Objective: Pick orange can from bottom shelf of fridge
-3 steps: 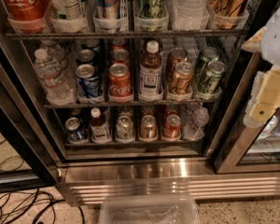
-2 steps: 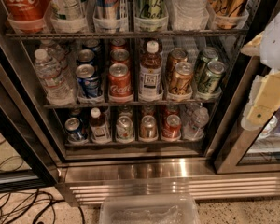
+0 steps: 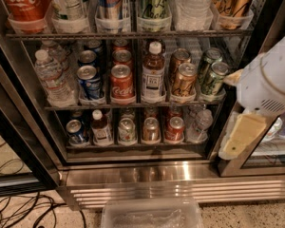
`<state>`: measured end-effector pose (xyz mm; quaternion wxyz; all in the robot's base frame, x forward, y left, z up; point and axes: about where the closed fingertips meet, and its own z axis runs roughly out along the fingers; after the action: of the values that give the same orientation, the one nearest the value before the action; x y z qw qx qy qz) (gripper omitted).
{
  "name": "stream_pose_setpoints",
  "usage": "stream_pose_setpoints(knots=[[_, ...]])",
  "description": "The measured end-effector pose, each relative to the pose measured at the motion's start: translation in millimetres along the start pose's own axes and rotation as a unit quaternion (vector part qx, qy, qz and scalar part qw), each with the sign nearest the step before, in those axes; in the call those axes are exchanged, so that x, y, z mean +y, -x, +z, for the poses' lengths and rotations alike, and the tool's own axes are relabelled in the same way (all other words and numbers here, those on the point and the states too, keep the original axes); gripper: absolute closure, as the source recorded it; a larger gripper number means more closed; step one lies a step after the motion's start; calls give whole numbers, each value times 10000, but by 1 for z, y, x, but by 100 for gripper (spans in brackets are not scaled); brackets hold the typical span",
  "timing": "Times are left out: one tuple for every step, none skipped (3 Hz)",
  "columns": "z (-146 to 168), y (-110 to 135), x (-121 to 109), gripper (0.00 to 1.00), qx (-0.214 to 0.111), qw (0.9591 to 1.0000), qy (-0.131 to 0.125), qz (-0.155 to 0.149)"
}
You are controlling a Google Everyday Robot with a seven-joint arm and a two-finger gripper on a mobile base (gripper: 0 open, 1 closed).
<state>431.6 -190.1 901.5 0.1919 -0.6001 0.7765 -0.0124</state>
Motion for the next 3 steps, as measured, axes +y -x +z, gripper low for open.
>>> stream_pose_setpoints(knots=[[32,5,12,0,-24,9986,354,-380],[32,5,12,0,-21,9985,359,-405],[47,2,22,0,-73,9986,404,-323]])
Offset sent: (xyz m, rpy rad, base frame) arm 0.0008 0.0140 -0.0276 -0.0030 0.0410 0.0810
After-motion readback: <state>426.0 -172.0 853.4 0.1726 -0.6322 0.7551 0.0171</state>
